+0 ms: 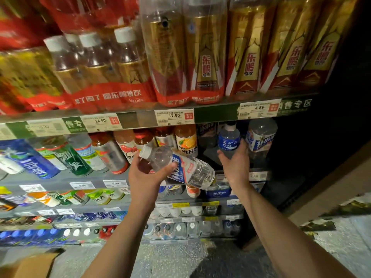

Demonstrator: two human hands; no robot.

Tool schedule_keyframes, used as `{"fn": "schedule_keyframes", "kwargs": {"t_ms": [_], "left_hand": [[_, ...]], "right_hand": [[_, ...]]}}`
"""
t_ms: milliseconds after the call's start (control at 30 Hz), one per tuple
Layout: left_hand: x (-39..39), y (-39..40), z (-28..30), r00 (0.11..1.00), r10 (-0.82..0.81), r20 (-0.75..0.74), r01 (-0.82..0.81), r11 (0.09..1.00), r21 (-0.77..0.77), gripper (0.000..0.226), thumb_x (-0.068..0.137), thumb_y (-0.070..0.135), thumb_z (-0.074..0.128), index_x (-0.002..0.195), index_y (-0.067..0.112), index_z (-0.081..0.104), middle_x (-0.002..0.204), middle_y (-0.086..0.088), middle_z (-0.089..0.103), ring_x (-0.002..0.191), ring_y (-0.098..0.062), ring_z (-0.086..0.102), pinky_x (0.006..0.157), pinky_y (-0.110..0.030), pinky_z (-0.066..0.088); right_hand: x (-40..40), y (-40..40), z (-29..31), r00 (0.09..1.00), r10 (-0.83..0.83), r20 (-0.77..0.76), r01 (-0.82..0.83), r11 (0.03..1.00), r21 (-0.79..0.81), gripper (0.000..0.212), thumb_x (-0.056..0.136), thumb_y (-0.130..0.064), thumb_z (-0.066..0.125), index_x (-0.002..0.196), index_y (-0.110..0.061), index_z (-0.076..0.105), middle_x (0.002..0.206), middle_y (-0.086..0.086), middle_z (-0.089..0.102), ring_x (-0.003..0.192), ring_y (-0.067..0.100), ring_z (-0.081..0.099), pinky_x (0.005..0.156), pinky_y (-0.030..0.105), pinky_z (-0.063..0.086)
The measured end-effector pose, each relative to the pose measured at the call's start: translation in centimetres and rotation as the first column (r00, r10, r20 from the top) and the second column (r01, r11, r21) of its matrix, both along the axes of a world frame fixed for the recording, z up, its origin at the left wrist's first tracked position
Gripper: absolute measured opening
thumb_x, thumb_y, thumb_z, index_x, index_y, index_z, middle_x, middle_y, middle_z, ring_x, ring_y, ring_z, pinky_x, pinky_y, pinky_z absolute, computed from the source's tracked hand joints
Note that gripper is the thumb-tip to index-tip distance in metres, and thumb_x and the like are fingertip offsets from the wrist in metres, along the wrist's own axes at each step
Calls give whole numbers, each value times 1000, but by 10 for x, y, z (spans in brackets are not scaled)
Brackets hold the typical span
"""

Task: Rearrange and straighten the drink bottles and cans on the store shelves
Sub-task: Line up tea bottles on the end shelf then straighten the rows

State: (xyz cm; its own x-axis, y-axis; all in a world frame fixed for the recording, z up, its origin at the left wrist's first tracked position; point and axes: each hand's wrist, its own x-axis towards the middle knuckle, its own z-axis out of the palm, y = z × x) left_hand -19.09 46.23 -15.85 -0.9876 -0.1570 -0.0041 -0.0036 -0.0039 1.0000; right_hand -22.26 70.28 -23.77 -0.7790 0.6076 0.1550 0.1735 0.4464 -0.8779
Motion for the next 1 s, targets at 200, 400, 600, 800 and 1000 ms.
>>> {"fn": "schedule_keyframes", "kwargs": {"t_ms": [200, 400, 600, 800, 1000], "left_hand": [[-4, -14, 2, 998, -56, 1, 56, 998, -10, 73, 57, 18, 97, 121, 20, 62, 110, -4, 75, 105, -24, 72, 95, -56, 55], [-8, -11, 5, 995, -97, -38, 95, 993, -69, 68, 61, 10, 94, 119, 18, 61, 108, 0, 75, 102, -16, 72, 88, -37, 59], [-4, 30, 6, 975, -204, -91, 193, 974, -120, 62, 64, 7, 93, 116, 23, 63, 109, 3, 75, 105, -16, 71, 90, -37, 58], [-1, 94, 12, 959, -230, -167, 187, 953, -240, 65, 66, 21, 94, 120, 29, 60, 114, 12, 69, 105, 1, 64, 92, -18, 51], [-17, 142, 18, 927, -275, -257, 142, 888, -439, 59, 69, 30, 91, 119, 20, 61, 115, 1, 64, 105, -15, 61, 89, -31, 52]], "right_hand": [[-5, -17, -2, 972, 232, 43, -233, 973, 0, 67, 85, -22, 75, 144, -16, 41, 138, 5, 56, 124, 20, 56, 105, 41, 47], [-3, -25, 1, 951, 296, 86, -293, 955, -45, 67, 93, -16, 61, 153, -23, 32, 143, -2, 54, 128, 15, 54, 108, 36, 45], [47, -6, 24, 939, -126, -321, 98, 990, -100, 20, 92, -6, 63, 112, -8, 59, 98, -1, 60, 89, 3, 60, 76, 12, 47], [66, 51, 1, 931, -170, -324, 134, 982, -132, 40, 86, -4, 67, 115, -28, 53, 111, 3, 58, 101, 14, 59, 91, 39, 52], [52, 83, 5, 994, -2, -110, -22, 975, -221, 76, 90, -9, 67, 154, -21, 27, 138, -12, 45, 127, 4, 44, 108, 26, 38]]}}
